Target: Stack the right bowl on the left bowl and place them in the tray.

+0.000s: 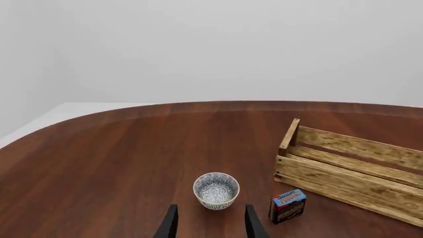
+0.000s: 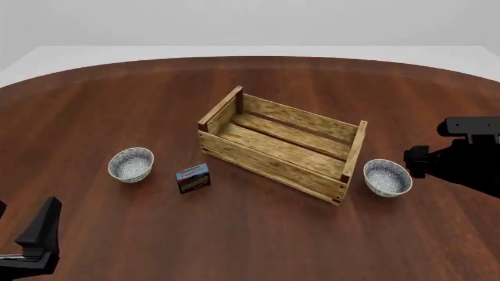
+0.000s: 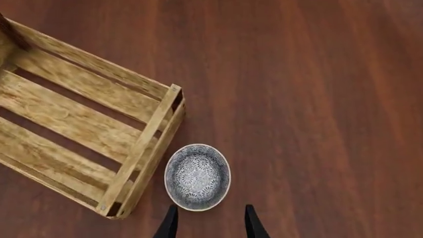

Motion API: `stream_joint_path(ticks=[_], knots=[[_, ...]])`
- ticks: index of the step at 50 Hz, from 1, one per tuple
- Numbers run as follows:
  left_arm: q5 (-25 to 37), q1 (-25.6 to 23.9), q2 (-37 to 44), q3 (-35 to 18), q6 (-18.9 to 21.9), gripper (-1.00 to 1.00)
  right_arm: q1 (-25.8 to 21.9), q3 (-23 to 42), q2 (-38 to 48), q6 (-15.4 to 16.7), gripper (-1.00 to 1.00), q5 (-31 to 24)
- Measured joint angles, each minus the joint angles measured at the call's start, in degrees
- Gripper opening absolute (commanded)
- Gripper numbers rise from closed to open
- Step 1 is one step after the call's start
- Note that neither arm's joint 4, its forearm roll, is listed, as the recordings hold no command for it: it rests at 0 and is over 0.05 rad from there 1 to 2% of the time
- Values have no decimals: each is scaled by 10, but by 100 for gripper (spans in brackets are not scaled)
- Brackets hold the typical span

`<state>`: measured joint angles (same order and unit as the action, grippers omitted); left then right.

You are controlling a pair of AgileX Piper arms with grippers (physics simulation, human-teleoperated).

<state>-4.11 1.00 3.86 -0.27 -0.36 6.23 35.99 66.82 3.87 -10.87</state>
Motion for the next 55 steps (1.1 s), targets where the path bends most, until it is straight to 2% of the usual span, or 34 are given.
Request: stream_joint_path(ticks=[55], knots=[[-28, 2, 26, 3, 0, 100, 43, 28, 269, -27, 100, 162]])
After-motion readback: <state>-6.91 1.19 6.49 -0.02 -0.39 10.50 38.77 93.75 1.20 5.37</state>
